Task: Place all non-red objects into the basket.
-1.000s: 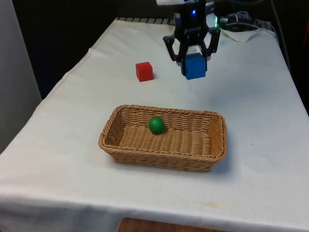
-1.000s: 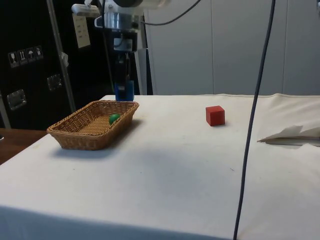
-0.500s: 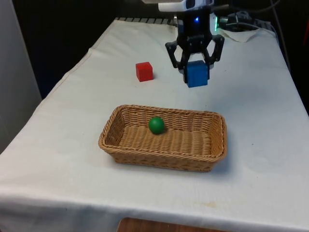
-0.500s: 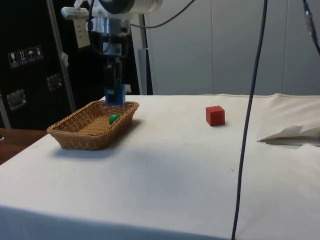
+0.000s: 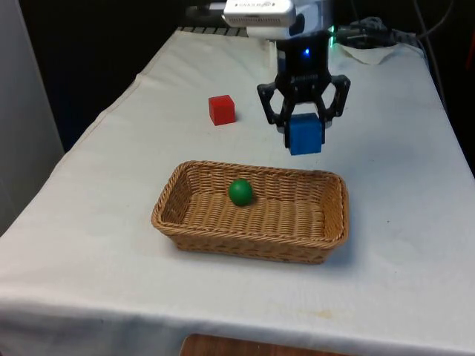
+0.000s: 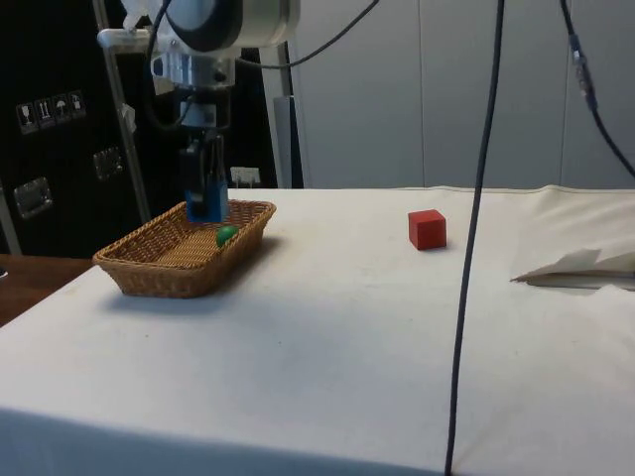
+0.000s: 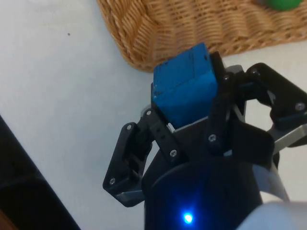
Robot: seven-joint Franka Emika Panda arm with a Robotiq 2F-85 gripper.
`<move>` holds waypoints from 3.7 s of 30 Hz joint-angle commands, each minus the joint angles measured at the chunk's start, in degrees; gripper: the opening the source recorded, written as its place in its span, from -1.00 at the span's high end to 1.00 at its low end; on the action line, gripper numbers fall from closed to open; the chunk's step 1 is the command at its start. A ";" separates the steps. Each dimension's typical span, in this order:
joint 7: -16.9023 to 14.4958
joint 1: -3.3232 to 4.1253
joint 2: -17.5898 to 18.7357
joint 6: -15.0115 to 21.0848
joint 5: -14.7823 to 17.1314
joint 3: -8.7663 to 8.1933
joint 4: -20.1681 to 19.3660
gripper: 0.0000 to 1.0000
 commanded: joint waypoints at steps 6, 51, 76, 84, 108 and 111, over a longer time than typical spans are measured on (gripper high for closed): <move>0.92 -0.34 3.84 0.17 1.72 0.34 3.38 0.96; 3.55 -2.64 20.28 0.23 7.68 -1.32 17.99 0.81; 4.93 -1.95 16.50 -1.66 7.22 -2.58 15.99 -1.00; 5.73 -1.83 11.86 -2.46 6.53 -2.81 12.72 -1.00; 5.73 -2.12 -0.34 -5.50 4.47 -4.01 5.21 -1.00; 6.30 -1.55 -3.04 -5.44 2.75 -4.64 2.92 -1.00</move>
